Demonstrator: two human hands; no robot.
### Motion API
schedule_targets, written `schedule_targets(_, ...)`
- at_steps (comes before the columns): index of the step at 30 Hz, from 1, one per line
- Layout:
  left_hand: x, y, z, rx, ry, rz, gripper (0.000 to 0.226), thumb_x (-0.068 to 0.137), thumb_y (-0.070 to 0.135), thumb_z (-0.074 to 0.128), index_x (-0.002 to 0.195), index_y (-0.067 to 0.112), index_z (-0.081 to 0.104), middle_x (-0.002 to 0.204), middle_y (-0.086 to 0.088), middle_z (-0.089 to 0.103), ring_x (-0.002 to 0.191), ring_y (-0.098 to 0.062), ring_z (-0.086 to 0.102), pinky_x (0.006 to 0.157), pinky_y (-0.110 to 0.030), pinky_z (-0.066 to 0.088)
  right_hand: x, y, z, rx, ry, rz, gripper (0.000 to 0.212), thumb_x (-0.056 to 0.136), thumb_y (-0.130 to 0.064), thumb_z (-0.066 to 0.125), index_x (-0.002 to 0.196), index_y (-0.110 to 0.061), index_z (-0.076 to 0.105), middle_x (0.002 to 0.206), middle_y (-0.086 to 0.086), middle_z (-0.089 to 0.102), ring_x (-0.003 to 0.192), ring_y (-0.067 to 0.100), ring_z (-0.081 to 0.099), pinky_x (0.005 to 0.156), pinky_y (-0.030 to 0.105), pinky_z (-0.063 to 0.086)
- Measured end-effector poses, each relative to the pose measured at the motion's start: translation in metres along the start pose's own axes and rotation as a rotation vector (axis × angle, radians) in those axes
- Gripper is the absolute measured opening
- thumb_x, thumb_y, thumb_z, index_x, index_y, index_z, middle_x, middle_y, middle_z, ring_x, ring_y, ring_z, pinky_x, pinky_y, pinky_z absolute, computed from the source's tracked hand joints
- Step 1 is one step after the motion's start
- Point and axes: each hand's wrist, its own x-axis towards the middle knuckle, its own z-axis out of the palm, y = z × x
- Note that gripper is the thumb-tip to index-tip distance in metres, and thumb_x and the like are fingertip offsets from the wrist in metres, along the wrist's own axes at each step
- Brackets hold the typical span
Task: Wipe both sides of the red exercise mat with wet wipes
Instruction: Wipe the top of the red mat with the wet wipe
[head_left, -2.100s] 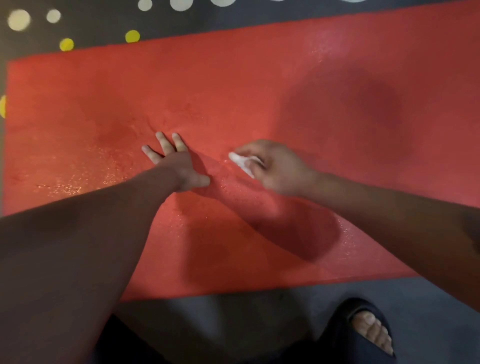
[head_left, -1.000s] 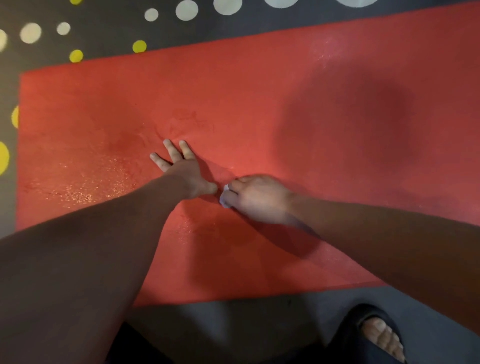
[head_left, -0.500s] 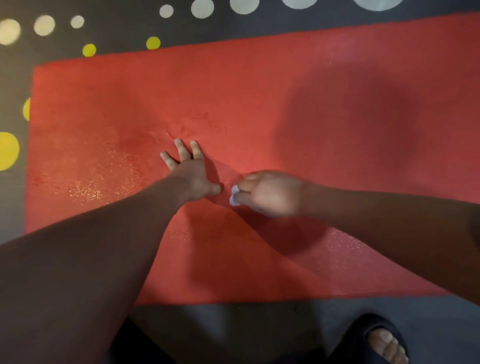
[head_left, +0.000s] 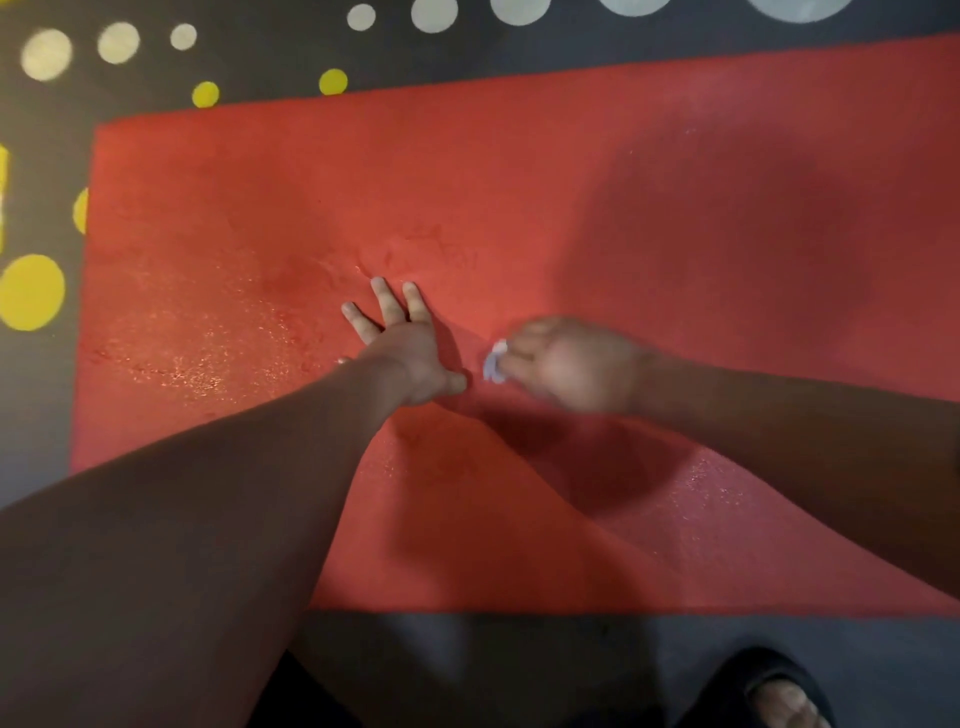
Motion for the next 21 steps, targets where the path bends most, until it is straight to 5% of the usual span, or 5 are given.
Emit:
schedule_targets(7,0.000,0.003,-0.001,0.014,-0.011,-0.019,0.135,0.079,0.051,0.077,0.153,0.019,-0.031,0.154,-0.009,-0.048,0.139,-0.054,-0.035,0.115,-0.071,0.022,0.051,0.075,-0.033,-0.034,0.271,0.717,0.024,0.089,-0.014,0.049,0.111,-0.005,0.054,0.101,0.022,0.062,0.090,0.043,0.060,0.071,0.045,0.046)
schedule_targets(13,0.001,0.004,0.002,0.008,0.009,-0.029,0.137,0.077,0.053,0.077,0.153,0.019,-0.031,0.154,-0.010,-0.048,0.139,-0.055,-0.035,0.115,-0.071,0.021,0.049,0.066,-0.021,-0.046,0.384,0.640,0.012,0.083,-0.003,0.058,0.094,-0.002,0.063,0.087,0.022,0.061,0.078,0.042,0.061,0.066,0.042,0.048)
schedule_targets(16,0.000,0.003,0.001,0.026,0.025,-0.011,0.137,0.077,0.055,0.077,0.154,0.016,-0.029,0.157,-0.014,-0.043,0.139,-0.058,-0.032,0.118,-0.068,0.016,0.041,0.042,-0.009,-0.057,0.436,0.479,0.025,0.067,0.007,0.072,0.087,-0.007,0.065,0.077,0.012,0.065,0.067,0.033,0.064,0.057,0.030,0.047)
schedule_targets(21,0.000,0.003,0.001,0.070,0.049,-0.002,0.137,0.077,0.058,0.076,0.155,0.012,-0.028,0.157,-0.020,-0.040,0.139,-0.062,-0.028,0.121,-0.064,0.009,0.016,0.005,0.019,0.106,0.173,0.361,0.033,0.086,-0.009,0.059,0.119,-0.014,0.062,0.113,0.007,0.068,0.103,0.032,0.063,0.092,0.037,0.051)
